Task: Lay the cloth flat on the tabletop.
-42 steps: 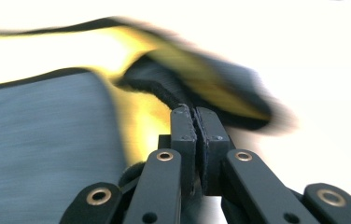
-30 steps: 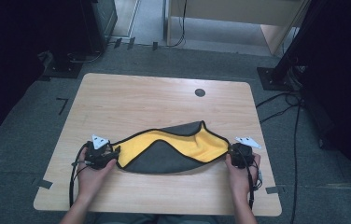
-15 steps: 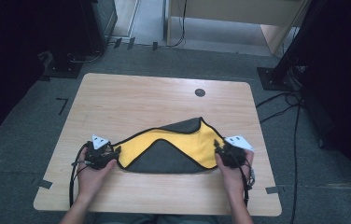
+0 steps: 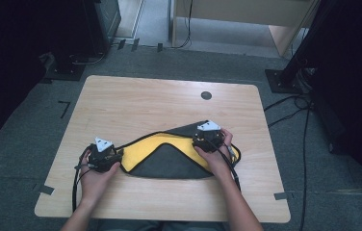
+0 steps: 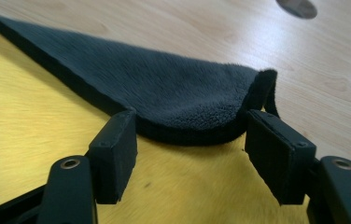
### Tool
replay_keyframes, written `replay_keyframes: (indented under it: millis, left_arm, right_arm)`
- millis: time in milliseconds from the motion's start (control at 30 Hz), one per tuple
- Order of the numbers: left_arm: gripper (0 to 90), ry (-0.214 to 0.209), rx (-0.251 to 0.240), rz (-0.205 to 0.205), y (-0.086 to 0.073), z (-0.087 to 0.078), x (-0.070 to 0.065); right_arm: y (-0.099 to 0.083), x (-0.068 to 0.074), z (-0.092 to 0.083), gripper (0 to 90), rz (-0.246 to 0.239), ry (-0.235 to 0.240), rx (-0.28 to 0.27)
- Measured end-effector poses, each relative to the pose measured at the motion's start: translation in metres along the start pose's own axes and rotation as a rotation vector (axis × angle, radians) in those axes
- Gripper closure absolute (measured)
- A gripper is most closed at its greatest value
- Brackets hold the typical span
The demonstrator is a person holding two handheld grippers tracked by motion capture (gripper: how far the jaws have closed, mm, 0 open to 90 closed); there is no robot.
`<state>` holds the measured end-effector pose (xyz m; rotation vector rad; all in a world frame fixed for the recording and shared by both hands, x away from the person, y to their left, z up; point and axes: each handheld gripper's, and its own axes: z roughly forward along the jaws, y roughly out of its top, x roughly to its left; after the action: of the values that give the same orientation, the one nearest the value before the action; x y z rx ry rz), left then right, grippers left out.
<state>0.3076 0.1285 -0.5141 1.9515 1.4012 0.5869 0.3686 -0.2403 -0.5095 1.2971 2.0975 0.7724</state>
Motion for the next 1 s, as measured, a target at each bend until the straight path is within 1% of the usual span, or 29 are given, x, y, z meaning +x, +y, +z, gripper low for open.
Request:
replay_keyframes:
  millis: [33,67,100,133,167,200,233,267,300,333,367,400,433,467,500,533,567,633,667,700,733,767,800,833,867,900,933,1000]
  left_arm:
    - [58.5,-0.008,0.003,-0.004,0.001,0.000,0.000]
    - [67.2,-0.016,0.007,-0.001,0.002,0.000,0.000]
    - [74.0,-0.018,0.009,0.006,0.004,0.001,0.000]
    - [79.0,-0.025,0.018,0.018,0.007,0.003,0.000]
    - [82.6,-0.028,0.020,0.023,0.010,0.005,0.001]
    - [84.8,-0.021,0.027,0.042,0.013,0.008,0.001]
    - [85.4,-0.012,0.033,0.061,0.018,0.012,0.002]
    - [85.8,-0.005,0.031,0.069,0.022,0.017,0.003]
    - [86.1,0.012,0.033,0.081,0.030,0.024,0.006]
    - [86.2,0.026,0.029,0.079,0.035,0.030,0.007]
    - [86.2,0.037,0.028,0.070,0.041,0.037,0.012]
    - [86.1,0.048,0.028,0.033,0.050,0.046,0.018]
    - [85.9,0.068,0.028,0.011,0.057,0.053,0.024]
    - [85.4,0.093,0.027,-0.007,0.064,0.061,0.028]
    - [84.9,0.112,0.030,-0.010,0.069,0.066,0.031]
    - [84.0,0.141,0.028,-0.015,0.076,0.073,0.034]
    - [81.8,0.161,0.029,-0.007,0.082,0.079,0.036]
    - [74.8,0.192,0.048,0.021,0.093,0.089,0.037]
    - [67.3,0.204,0.053,0.009,0.097,0.090,0.037]
    - [61.8,0.191,0.050,-0.005,0.098,0.089,0.038]
    - [58.8,0.162,0.036,-0.039,0.100,0.085,0.037]
    - [54.7,0.158,0.023,-0.053,0.100,0.081,0.035]
    - [50.5,0.149,0.003,-0.054,0.099,0.076,0.031]
    - [47.8,0.141,-0.024,-0.049,0.098,0.069,0.023]
    - [46.1,0.140,-0.035,-0.039,0.097,0.066,0.019]
    - [43.6,0.126,-0.045,-0.024,0.095,0.060,0.009]
    - [42.8,0.102,-0.050,-0.010,0.093,0.056,0.001]
    - [39.7,0.046,-0.037,0.013,0.091,0.052,-0.015]
  right_arm:
    - [0.001,-0.003,0.005,42.3,-0.002,0.000,0.014]
    - [0.004,-0.006,0.006,60.5,0.023,0.016,0.000]
    - [0.005,-0.008,0.006,73.2,0.019,0.028,-0.007]
    - [0.008,-0.009,0.006,83.1,0.026,0.036,-0.010]
    - [0.012,-0.012,0.005,90.0,0.044,0.058,-0.013]
    - [0.015,-0.015,0.006,90.0,0.066,0.085,-0.021]
    - [0.018,-0.019,0.007,90.0,0.099,0.088,-0.023]
    - [0.021,-0.025,0.009,90.0,0.135,0.096,-0.032]
    - [0.025,-0.030,0.012,90.0,0.170,0.096,-0.035]
    - [0.028,-0.038,0.015,90.0,0.197,0.066,-0.045]
    - [0.030,-0.043,0.017,90.0,0.216,0.046,-0.050]
    - [0.032,-0.050,0.019,90.0,0.245,0.022,-0.050]
    - [0.032,-0.058,0.019,85.0,0.297,0.006,-0.063]
    - [0.031,-0.062,0.018,81.1,0.335,0.020,-0.076]
    - [0.030,-0.064,0.016,77.0,0.349,0.051,-0.083]
    - [0.029,-0.064,0.015,74.5,0.342,0.080,-0.082]
    - [0.027,-0.062,0.012,71.9,0.311,0.096,-0.084]
    - [0.022,-0.055,0.004,67.1,0.225,0.123,-0.084]
    - [0.017,-0.051,-0.002,64.6,0.191,0.139,-0.090]
    - [0.012,-0.048,-0.007,62.5,0.186,0.147,-0.091]
    - [0.009,-0.046,-0.010,60.3,0.186,0.155,-0.090]
    - [0.003,-0.042,-0.016,58.4,0.179,0.158,-0.084]
    - [-0.001,-0.039,-0.019,57.7,0.174,0.156,-0.083]
    - [-0.006,-0.036,-0.023,56.1,0.168,0.159,-0.080]
    - [-0.013,-0.031,-0.026,53.5,0.158,0.167,-0.078]
    - [-0.016,-0.028,-0.028,51.5,0.148,0.171,-0.072]
    - [-0.021,-0.023,-0.032,49.8,0.134,0.168,-0.071]
    - [-0.028,-0.017,-0.034,47.5,0.124,0.181,-0.068]
